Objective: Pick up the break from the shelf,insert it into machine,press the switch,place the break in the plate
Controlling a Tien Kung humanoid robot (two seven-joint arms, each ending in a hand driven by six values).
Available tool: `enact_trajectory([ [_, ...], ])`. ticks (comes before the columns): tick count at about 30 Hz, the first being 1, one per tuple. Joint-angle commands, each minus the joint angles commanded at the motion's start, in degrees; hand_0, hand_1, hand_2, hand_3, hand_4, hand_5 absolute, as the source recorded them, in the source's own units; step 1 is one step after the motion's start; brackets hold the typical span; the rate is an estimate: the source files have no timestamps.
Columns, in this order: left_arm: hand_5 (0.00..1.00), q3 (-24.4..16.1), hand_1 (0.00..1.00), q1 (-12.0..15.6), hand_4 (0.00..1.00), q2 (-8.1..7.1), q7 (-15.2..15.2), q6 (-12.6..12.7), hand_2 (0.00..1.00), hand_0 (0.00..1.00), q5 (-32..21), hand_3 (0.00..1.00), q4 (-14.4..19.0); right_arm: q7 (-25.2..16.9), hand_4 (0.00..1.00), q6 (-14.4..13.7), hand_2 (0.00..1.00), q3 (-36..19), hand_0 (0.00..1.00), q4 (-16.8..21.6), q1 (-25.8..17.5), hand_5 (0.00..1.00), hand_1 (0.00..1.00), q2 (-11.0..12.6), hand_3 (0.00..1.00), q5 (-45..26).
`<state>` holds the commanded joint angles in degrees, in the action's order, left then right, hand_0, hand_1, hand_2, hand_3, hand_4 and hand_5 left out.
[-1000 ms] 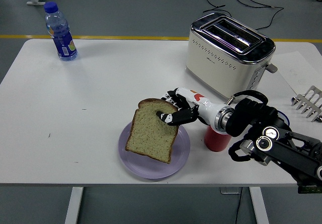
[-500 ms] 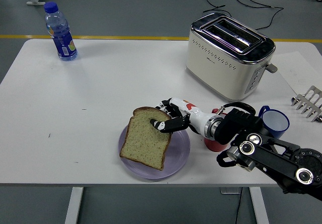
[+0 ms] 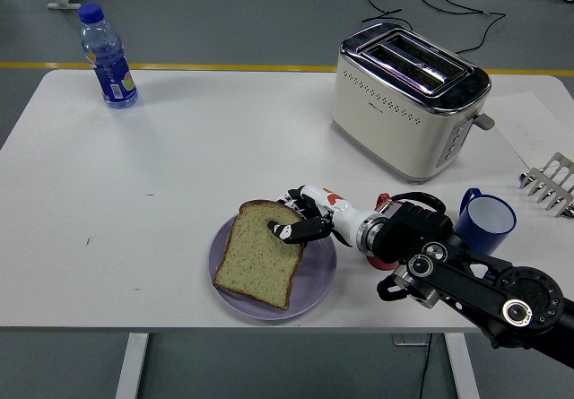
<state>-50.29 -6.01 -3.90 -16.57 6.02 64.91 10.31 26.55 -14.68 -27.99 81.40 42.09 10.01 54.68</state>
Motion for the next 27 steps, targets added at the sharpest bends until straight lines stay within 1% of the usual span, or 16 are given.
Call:
enact_trajectory([
  [5,0.946,0.32,0.590,-0.10,0.328,0.01,0.06,0.07,0.594,0.653,-0.47,0.603,0.00,-0.98,0.471,2.19,0.416,0.01,0.261,-1.22,0.06,0.002,0.335,-0.36,0.512,1.45],
  [6,0.947,0.37,0.590,-0.12,0.328,0.01,0.07,0.07,0.595,0.653,-0.52,0.603,0.00,-1.21,0.542,2.63,0.526,-0.01,0.434,-1.44,0.09,0.032,0.500,-0.43,0.555,1.76],
  [11,0.947,0.57,0.590,-0.18,0.328,0.03,0.11,0.12,0.595,0.653,-0.79,0.603,0.00,-2.86,0.542,4.54,0.526,-0.07,0.434,-2.61,0.23,0.032,0.500,-0.87,0.555,3.65],
  [12,0.947,0.58,0.590,-0.19,0.329,0.03,0.11,0.12,0.595,0.653,-0.80,0.603,0.00,-2.96,0.625,4.59,0.623,-0.07,0.607,-2.66,0.23,0.069,0.630,-0.89,0.644,3.70],
  [17,0.947,0.57,0.590,-0.20,0.329,0.06,0.13,0.14,0.595,0.653,-0.87,0.603,0.00,-4.76,0.625,5.53,0.623,-0.18,0.607,-3.42,0.34,0.069,0.630,-1.19,0.644,4.97],
  [18,0.947,0.59,0.590,-0.19,0.329,0.06,0.13,0.13,0.595,0.654,-0.87,0.603,0.00,-5.12,0.659,5.62,0.697,-0.25,0.719,-3.59,0.36,0.088,0.702,-1.24,0.730,5.34],
  [23,0.947,0.57,0.590,-0.17,0.329,0.08,0.12,0.11,0.595,0.654,-0.72,0.603,0.00,-5.53,0.659,6.22,0.697,-0.73,0.719,-4.04,0.35,0.088,0.702,-1.21,0.730,7.23],
  [24,0.949,0.56,0.590,-0.17,0.328,0.08,0.11,0.11,0.597,0.654,-0.68,0.604,0.00,-5.51,0.680,6.35,0.770,-0.80,0.792,-4.06,0.34,0.093,0.765,-1.17,0.803,7.54],
  [27,0.949,0.47,0.590,-0.16,0.328,0.09,0.08,0.08,0.597,0.654,-0.49,0.604,0.00,-5.37,0.680,6.64,0.770,-1.03,0.792,-4.08,0.25,0.093,0.765,-1.10,0.803,8.41],
])
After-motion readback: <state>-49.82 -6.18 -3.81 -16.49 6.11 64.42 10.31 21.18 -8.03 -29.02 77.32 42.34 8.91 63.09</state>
